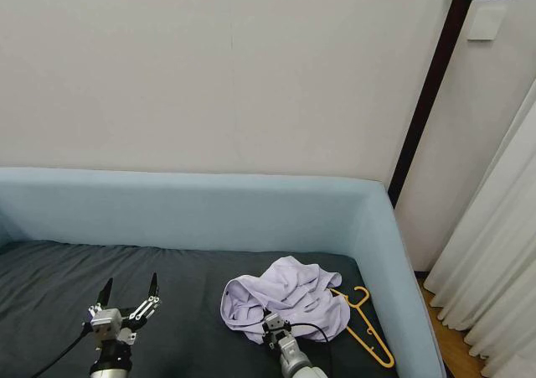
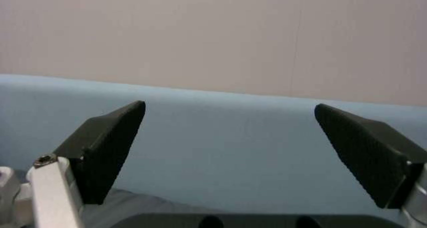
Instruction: Pick up the clothes from the sofa and hang them on the clothes hanger.
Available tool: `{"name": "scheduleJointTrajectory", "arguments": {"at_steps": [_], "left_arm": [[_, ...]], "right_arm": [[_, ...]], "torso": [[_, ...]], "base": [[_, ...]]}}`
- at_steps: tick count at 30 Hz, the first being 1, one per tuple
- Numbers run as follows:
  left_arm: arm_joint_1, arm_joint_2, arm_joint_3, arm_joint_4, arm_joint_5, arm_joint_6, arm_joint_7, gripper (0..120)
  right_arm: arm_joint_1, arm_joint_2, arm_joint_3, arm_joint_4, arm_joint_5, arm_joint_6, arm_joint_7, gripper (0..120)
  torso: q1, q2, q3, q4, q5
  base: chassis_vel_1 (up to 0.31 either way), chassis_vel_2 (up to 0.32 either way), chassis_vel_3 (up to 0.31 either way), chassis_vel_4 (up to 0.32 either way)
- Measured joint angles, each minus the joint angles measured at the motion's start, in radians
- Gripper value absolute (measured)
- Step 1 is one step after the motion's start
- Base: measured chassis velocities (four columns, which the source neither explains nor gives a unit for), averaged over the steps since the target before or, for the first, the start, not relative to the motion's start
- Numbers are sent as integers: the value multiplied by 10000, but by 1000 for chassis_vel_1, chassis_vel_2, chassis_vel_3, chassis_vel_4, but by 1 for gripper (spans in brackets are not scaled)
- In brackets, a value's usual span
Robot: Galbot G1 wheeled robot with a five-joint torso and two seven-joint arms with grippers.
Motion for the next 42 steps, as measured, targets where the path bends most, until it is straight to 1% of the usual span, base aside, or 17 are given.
{"name": "scheduleJointTrajectory", "arguments": {"at_steps": [3, 4, 8, 9, 11, 14, 15, 20, 21, 26, 27, 29, 31, 32, 35, 39, 42], "left_arm": [[-19, 36, 12, 47, -12, -25, -2, 100], [-19, 36, 12, 47, -12, -25, -2, 100], [-127, 116, 37, 129, -106, -82, -3, 100], [-127, 116, 37, 129, -106, -82, -3, 100], [-236, 217, 111, 206, -147, -99, 18, 100], [-504, 576, 415, 487, -139, -266, 265, 100], [-504, 576, 415, 487, -139, -266, 265, 100], [-1169, 967, 1025, 1196, -597, -1064, 1412, 100], [-1169, 967, 1025, 1196, -597, -1064, 1412, 100], [-1672, 1402, 1443, 1625, -1662, -1747, 3274, 100], [-1672, 1402, 1443, 1625, -1662, -1747, 3274, 100], [-1823, 1545, 1511, 1653, -2081, -1855, 4050, 100], [-1850, 1607, 1478, 1633, -2315, -1890, 4515, 100], [-1850, 1607, 1478, 1633, -2315, -1890, 4515, 100], [-1870, 1632, 1377, 1558, -2452, -1931, 4965, 100], [-1923, 1738, 1351, 1422, -2600, -1912, 5403, 100], [-2066, 1991, 1382, 1330, -2834, -1800, 5874, 100]], "right_arm": [[151, -478, 341, 702, 1623, 370, -1261, 0], [151, -478, 341, 702, 1623, 370, -1261, 0], [836, -1194, 704, 1742, 3866, 838, -2736, 0], [836, -1194, 704, 1742, 3866, 838, -2736, 0], [1363, -1556, 793, 2327, 4779, 914, -3143, 0], [2444, -1983, 803, 3265, 6169, 788, -3278, 0], [2444, -1983, 803, 3265, 6169, 788, -3278, 0], [4088, -2228, 810, 4109, 7596, 614, -2635, 0], [4088, -2228, 810, 4109, 7596, 614, -2635, 0], [5617, -2435, 970, 4682, 8295, 560, -1950, 0], [5617, -2435, 970, 4682, 8295, 560, -1950, 0], [6128, -2477, 1006, 4786, 8332, 519, -1854, 0], [6640, -2436, 942, 4759, 8331, 454, -1786, 0], [6640, -2436, 942, 4759, 8331, 454, -1786, 0], [7383, -2255, 674, 4427, 8258, 428, -1638, 0], [7984, -2104, 470, 4119, 8215, 382, -1310, 0], [8461, -1986, 383, 3926, 8243, 313, -962, 0]], "torso": [[0, 0, 0, -2, 1], [0, 0, 0, -2, 1], [0, 0, 1, -1, 0], [0, 0, 1, -1, 0], [0, -1, 2, 1, 1], [0, 0, 1, 0, 2], [0, 0, 1, 0, 2], [1, -1, 2, 0, -1], [1, -1, 2, 0, -1], [1, 0, 1, 0, -1], [1, 0, 1, 0, -1], [1, -1, 1, -4, 1], [1, 0, 1, -3, 2], [1, 0, 1, -3, 2], [1, -2, 1, 6, -1], [1, -1, 1, -1, -1], [1, 0, 0, 1, 0]], "base": [[0, 0, 0, 0], [0, 0, 0, 0], [0, 0, 0, 0], [0, 0, 0, 0], [0, 0, 0, 0], [0, 0, 0, 0], [0, 0, 0, 0], [0, 0, 0, 0], [0, 0, 0, 0], [0, 0, 0, 0], [0, 0, 0, 0], [0, 0, 0, 0], [0, 0, 0, 0], [0, 0, 0, 0], [0, 0, 0, 0], [0, 0, 0, 0], [0, 0, 0, 0]]}}
